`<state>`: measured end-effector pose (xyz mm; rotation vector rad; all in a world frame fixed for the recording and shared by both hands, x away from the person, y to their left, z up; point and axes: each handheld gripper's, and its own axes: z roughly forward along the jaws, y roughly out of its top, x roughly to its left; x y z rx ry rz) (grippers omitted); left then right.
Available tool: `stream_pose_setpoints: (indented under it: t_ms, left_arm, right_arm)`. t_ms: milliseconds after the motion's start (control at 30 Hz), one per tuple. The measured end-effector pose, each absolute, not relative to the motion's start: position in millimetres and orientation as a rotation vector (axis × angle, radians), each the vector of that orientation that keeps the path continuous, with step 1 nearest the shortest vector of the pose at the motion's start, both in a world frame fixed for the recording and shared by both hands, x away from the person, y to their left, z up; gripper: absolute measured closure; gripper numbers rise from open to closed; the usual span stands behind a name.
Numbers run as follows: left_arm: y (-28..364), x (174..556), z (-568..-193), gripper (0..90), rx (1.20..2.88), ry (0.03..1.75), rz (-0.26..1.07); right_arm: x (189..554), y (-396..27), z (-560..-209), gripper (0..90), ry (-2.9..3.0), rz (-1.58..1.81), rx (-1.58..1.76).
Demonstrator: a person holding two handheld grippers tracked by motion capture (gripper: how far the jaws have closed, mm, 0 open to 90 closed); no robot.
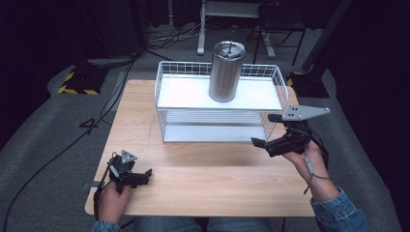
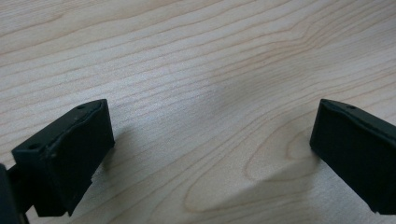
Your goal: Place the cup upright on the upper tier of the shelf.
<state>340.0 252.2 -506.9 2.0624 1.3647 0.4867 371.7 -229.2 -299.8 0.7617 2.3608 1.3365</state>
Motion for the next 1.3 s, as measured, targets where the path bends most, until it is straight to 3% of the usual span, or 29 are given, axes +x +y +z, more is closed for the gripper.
stream_pose_setpoints:
  t_ms: [800, 1300]
  left_arm:
    - [252.1, 340.0, -506.9, 0.0, 2.063, 1.365, 0.486]
    - [252.2, 339.9, -506.9, 0.0, 2.063, 1.364, 0.486]
  right_arm:
    - [362.3, -248.1, -412.3, 1.6, 2.433, 1.259, 0.891]
    - [360.8, -255.6, -463.9, 3.5, 2.446, 1.182, 0.964]
